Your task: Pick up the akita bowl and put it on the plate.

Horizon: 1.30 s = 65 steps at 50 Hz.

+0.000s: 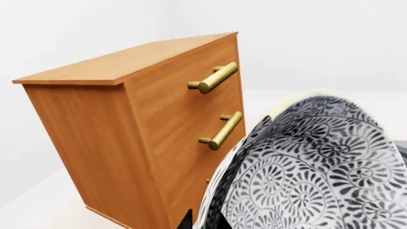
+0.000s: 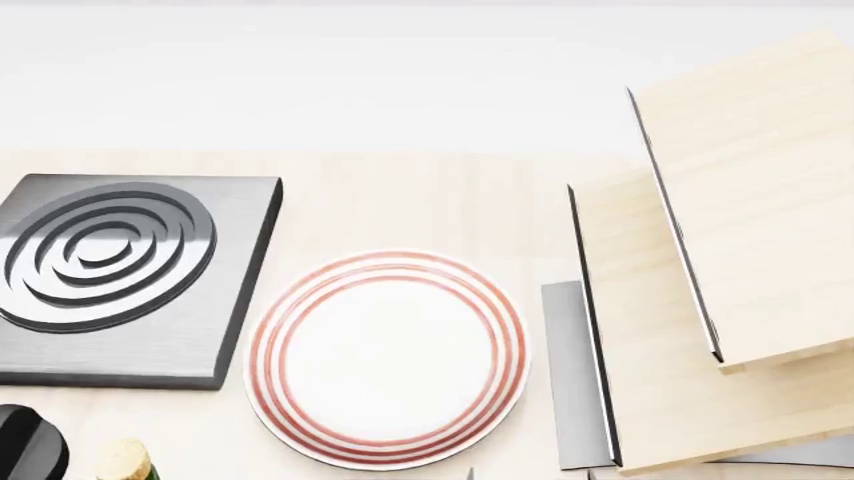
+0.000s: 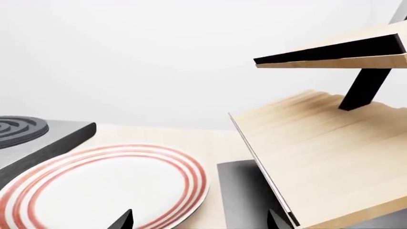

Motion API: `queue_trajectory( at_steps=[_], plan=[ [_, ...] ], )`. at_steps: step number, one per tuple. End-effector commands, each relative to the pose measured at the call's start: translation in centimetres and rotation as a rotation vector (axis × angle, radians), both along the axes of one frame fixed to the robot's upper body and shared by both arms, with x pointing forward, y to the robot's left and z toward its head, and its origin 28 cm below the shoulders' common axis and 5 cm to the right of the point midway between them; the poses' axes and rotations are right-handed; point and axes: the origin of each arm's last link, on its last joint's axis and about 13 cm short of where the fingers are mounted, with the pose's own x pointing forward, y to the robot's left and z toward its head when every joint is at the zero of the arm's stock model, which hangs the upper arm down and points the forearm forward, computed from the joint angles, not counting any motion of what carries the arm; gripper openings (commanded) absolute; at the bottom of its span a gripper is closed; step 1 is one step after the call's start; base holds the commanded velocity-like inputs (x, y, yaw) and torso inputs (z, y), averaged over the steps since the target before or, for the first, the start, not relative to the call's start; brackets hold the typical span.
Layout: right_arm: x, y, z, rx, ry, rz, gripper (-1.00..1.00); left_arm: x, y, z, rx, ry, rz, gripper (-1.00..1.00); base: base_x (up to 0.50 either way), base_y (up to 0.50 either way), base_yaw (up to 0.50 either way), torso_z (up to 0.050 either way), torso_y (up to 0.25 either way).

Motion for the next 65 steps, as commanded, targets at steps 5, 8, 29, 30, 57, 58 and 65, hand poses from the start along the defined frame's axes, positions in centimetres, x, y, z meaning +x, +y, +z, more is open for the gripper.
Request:
queue_trajectory(
  at_steps=[5,8,29,30,57,58,65],
  plan=[
    [0.0,0.1,-0.1,-0.003,0.005,0.005,1.00,2.2,-0.2,2.6,-0.049,-0.127,-0.030,-1.00,0.00,0.00,0.00,0.000,0.000],
    [0.1,0.0,-0.2,-0.003,0.009,0.003,1.00,3.0,-0.3,2.7,-0.081,-0.138,-0.046,-1.00,0.00,0.00,0.00,0.000,0.000],
    [0.1,0.1,-0.5,-0.009,0.016,0.006,1.00,6.7,-0.9,4.8,-0.183,-0.224,-0.070,-1.00,0.00,0.00,0.00,0.000,0.000],
    [0.1,0.1,-0.4,-0.002,0.018,0.007,1.00,7.4,-1.1,5.0,-0.202,-0.224,-0.072,-1.00,0.00,0.00,0.00,0.000,0.000],
    [0.3,0.2,-0.7,-0.009,0.027,0.010,1.00,14.6,-4.8,10.1,-0.287,-0.228,-0.199,-1.00,0.00,0.00,0.00,0.000,0.000],
    [0.3,0.2,-0.7,-0.008,0.027,0.011,1.00,14.6,-4.8,10.1,-0.290,-0.228,-0.201,-1.00,0.00,0.00,0.00,0.000,0.000],
    [0.3,0.3,-0.8,-0.011,0.029,0.012,1.00,15.0,-5.4,10.8,-0.323,-0.219,-0.226,-1.00,0.00,0.00,0.00,0.000,0.001]
  ],
)
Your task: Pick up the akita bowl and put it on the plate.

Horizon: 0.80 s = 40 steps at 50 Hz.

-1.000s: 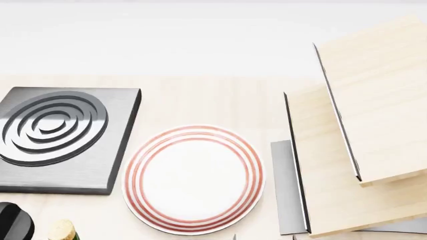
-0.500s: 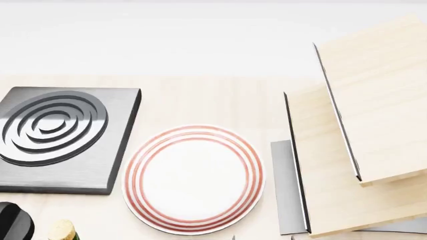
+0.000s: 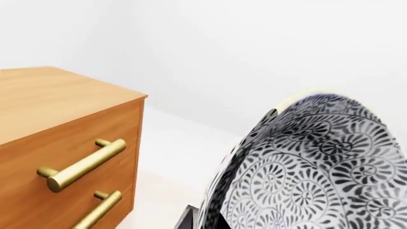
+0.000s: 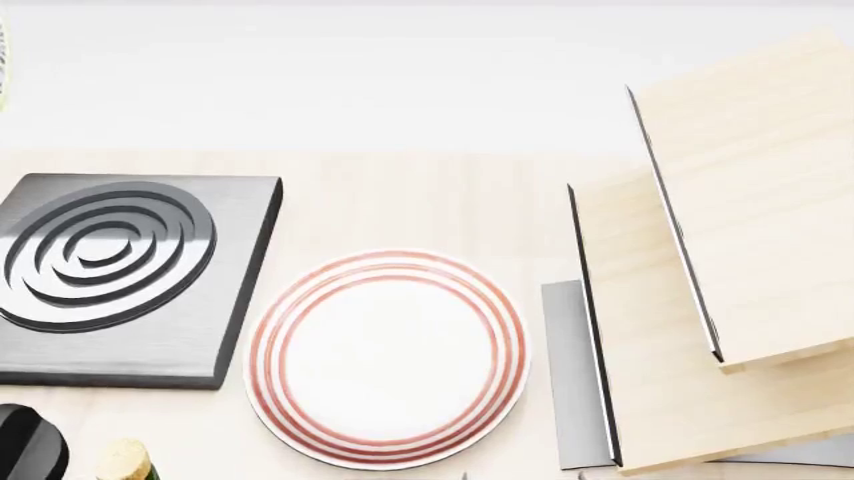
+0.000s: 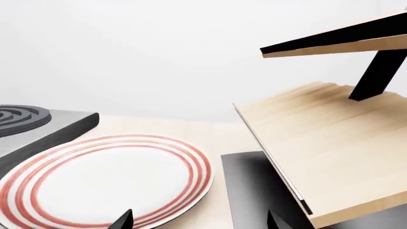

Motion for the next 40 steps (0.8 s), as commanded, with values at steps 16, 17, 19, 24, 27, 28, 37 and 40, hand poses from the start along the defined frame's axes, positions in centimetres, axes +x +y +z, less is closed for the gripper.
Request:
queue_trajectory(
  at_steps=[16,17,19,24,27,28,37,40],
  plan=[
    [0.1,0.0,-0.3,-0.004,0.009,0.003,1.00,4.1,-3.8,2.2,-0.250,0.031,-0.208,-1.00,0.00,0.00,0.00,0.000,0.000],
    [0.1,0.0,-0.3,-0.004,0.008,0.002,1.00,4.2,-4.0,2.2,-0.262,0.034,-0.217,-1.00,0.00,0.00,0.00,0.000,0.000],
    [0.1,0.1,-0.3,-0.005,0.010,0.003,1.00,4.4,-4.3,2.3,-0.292,0.028,-0.226,-1.00,0.00,0.00,0.00,0.000,0.000],
    [0.1,0.1,-0.4,-0.004,0.010,0.004,1.00,4.8,-4.8,2.1,-0.358,0.026,-0.254,-1.00,0.00,0.00,0.00,0.000,0.002],
    [0.1,0.1,-0.4,-0.004,0.011,0.003,1.00,5.3,-5.0,1.9,-0.394,0.023,-0.260,-1.00,0.00,0.00,0.00,0.000,0.000],
    [0.1,0.1,-0.4,-0.004,0.012,0.005,1.00,5.4,-5.1,1.9,-0.432,0.010,-0.264,-1.00,0.00,0.00,0.00,0.000,0.000],
    [0.2,0.1,-0.6,-0.006,0.019,0.007,1.00,6.9,-5.4,1.2,-0.505,0.041,-0.259,-1.00,0.00,0.00,0.00,0.000,0.000],
    [0.2,0.2,-0.7,-0.007,0.020,0.008,1.00,7.2,-5.5,1.0,-0.524,0.049,-0.260,-1.00,0.00,0.00,0.00,0.000,0.000]
  ],
)
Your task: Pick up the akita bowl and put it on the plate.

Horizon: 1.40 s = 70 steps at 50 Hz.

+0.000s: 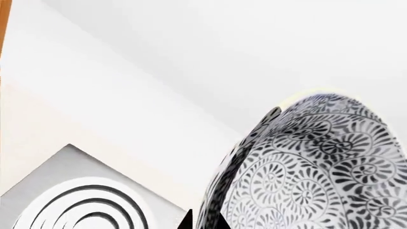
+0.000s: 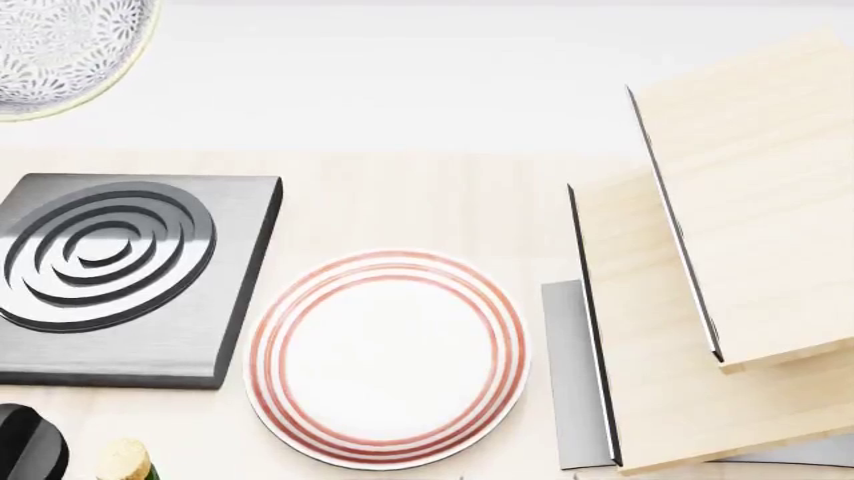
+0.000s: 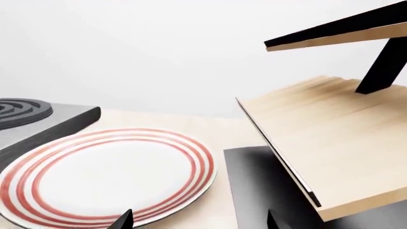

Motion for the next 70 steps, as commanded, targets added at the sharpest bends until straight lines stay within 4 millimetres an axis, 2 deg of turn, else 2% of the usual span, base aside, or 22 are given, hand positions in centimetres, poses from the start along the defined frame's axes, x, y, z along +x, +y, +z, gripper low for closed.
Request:
queue_trajectory(
  at_steps=[1,10,14,23,32,49,56,64,70],
  plan=[
    [0.0,0.1,-0.2,-0.001,0.006,0.002,1.00,1.4,-0.7,-0.3,-0.110,0.012,-0.020,-1.00,0.00,0.00,0.00,0.000,0.010],
    [0.1,0.1,-0.3,-0.004,0.007,0.002,1.00,2.2,-1.8,-1.0,-0.135,0.050,-0.062,-1.00,0.00,0.00,0.00,0.000,0.000],
    [0.1,0.1,-0.5,-0.004,0.011,0.004,1.00,2.5,-2.7,-1.3,-0.115,0.063,-0.089,-1.00,0.00,0.00,0.00,0.000,0.000],
    [0.1,0.2,-0.5,-0.007,0.013,0.011,1.00,4.0,-5.2,-3.6,-0.073,0.128,-0.158,-1.00,0.00,0.00,0.00,0.000,0.001],
    [0.1,0.2,-0.7,-0.003,0.019,0.015,1.00,4.9,-7.1,-4.4,-0.065,0.168,-0.202,-1.00,0.00,0.00,0.00,0.000,0.000],
    [0.2,0.3,-0.9,-0.006,0.026,0.015,1.00,6.6,-8.6,-6.1,-0.042,0.251,-0.208,-1.00,0.00,0.00,0.00,0.000,0.001],
    [0.3,0.3,-1.1,-0.008,0.031,0.017,1.00,7.3,-9.8,-7.8,-0.004,0.313,-0.214,-1.00,0.00,0.00,0.00,0.000,0.000],
    [0.3,0.4,-1.3,-0.013,0.037,0.021,1.00,7.2,-11.2,-9.3,0.016,0.370,-0.244,-1.00,0.00,0.00,0.00,0.000,0.000],
    [0.3,0.5,-1.4,-0.014,0.042,0.026,1.00,7.1,-11.8,-9.7,0.024,0.391,-0.252,-1.00,0.00,0.00,0.00,0.000,0.002]
  ],
)
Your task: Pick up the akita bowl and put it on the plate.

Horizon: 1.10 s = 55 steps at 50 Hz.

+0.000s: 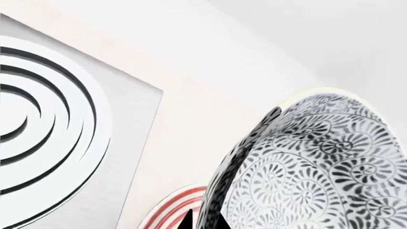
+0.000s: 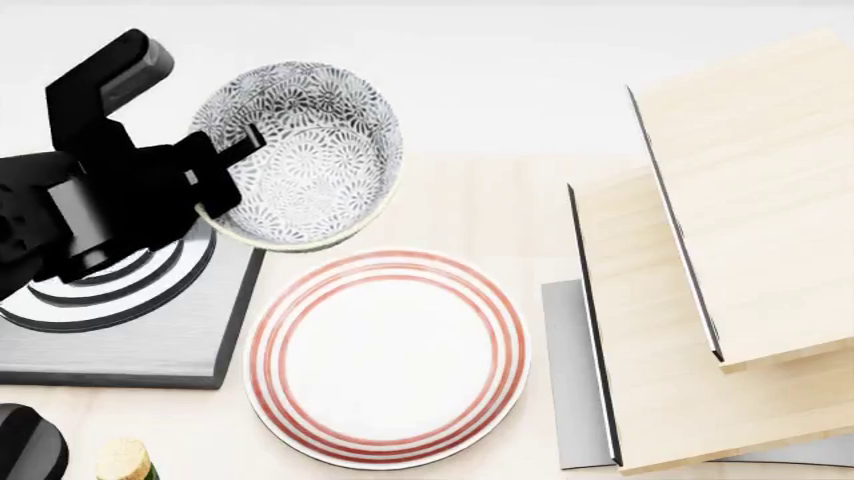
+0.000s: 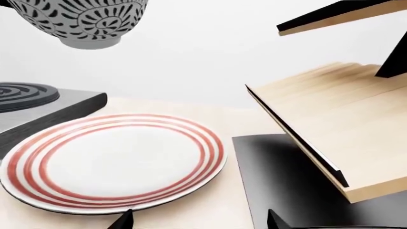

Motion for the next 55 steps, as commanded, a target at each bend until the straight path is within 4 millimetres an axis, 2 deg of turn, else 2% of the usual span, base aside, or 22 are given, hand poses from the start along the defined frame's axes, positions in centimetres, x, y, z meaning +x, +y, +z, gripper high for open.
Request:
queue_trajectory(
  at_steps=[1,20,34,47,55],
  plan=[
    [0.0,0.1,-0.2,-0.004,0.007,0.005,1.00,0.0,-1.5,-0.8,0.007,0.033,-0.028,-1.00,0.00,0.00,0.00,0.000,0.000],
    [0.1,0.1,-0.4,-0.004,0.013,0.006,1.00,-0.2,-2.3,-1.8,0.031,0.060,-0.039,-1.00,0.00,0.00,0.00,0.000,0.000],
    [0.1,0.1,-0.5,-0.004,0.014,0.006,1.00,-0.4,-2.6,-3.4,0.045,0.078,-0.028,-1.00,0.00,0.00,0.00,0.000,0.001],
    [0.1,0.1,-0.5,-0.006,0.018,0.006,1.00,-0.5,-3.0,-4.0,0.070,0.078,-0.042,-1.00,0.00,0.00,0.00,0.000,-0.229],
    [0.1,0.2,-0.6,-0.007,0.021,0.008,1.00,-0.6,-2.9,-4.3,0.039,0.097,-0.039,-1.00,0.00,0.00,0.00,0.000,-0.066]
  ],
)
